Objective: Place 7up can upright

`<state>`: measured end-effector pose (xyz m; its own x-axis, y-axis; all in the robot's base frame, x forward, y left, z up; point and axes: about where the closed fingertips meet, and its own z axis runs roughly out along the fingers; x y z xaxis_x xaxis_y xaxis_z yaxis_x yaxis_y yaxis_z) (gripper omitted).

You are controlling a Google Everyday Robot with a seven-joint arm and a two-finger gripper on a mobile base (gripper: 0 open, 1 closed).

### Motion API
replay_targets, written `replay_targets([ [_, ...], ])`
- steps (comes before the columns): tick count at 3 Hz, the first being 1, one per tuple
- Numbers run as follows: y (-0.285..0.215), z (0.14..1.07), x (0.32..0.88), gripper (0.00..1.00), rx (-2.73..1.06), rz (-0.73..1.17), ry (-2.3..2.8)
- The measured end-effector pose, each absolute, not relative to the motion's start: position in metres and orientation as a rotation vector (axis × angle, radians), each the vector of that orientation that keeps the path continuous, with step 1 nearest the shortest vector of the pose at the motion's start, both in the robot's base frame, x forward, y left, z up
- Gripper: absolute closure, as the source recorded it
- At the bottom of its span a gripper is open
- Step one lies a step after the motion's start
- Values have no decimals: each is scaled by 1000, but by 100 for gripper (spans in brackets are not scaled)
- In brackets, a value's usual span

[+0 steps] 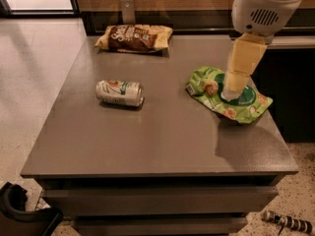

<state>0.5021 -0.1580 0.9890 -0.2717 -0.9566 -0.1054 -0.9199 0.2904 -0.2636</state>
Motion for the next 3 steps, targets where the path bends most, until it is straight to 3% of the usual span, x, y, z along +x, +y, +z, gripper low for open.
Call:
replay_targets([
  [2, -90, 975, 552, 0, -1747, -207, 2301],
  [3, -44, 948, 567, 0, -1800, -82, 2265],
])
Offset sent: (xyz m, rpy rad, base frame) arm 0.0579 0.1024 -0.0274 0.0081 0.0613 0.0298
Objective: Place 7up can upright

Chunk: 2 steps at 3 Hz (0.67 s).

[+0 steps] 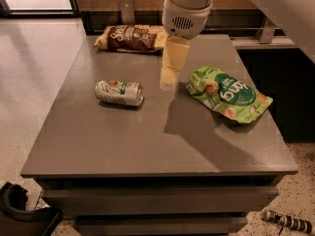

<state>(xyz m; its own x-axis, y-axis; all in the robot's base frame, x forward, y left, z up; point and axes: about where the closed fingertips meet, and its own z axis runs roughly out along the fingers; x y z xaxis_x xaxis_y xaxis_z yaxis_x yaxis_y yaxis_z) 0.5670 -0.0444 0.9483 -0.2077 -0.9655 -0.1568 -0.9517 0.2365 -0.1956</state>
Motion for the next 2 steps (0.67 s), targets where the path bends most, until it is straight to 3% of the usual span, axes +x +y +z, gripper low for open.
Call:
replay_targets([
  [1, -18, 936, 571, 0, -1842, -17, 2239],
  [2, 43, 924, 584, 0, -1928, 14, 2168],
])
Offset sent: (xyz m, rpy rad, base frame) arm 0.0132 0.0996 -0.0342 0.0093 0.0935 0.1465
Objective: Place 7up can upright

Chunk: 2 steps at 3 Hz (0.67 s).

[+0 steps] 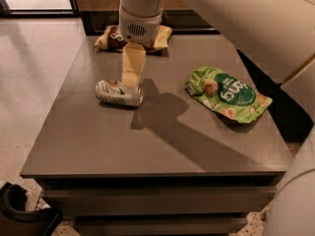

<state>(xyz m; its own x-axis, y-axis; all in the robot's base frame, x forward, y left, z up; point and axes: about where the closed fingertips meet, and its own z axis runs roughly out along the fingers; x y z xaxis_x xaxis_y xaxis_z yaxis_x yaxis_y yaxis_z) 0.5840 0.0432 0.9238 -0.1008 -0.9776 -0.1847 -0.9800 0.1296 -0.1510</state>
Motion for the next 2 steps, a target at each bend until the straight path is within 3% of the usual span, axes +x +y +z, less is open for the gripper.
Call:
replay_targets([
  [2, 65, 910, 601, 0, -1958, 17, 2179],
])
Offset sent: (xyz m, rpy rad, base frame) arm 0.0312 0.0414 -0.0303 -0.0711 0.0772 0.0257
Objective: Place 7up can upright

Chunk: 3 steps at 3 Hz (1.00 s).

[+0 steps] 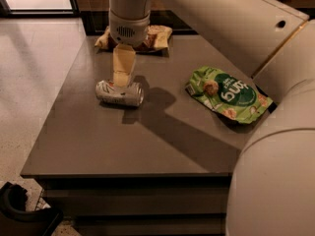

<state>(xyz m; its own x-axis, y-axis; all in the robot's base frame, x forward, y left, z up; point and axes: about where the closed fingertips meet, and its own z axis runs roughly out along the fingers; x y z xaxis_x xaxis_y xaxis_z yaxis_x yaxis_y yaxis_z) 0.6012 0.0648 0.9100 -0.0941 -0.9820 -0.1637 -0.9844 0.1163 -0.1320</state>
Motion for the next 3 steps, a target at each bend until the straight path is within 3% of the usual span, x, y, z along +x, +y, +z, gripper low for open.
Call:
replay_targets([
  [3, 106, 874, 606, 0, -2019, 33, 2217],
])
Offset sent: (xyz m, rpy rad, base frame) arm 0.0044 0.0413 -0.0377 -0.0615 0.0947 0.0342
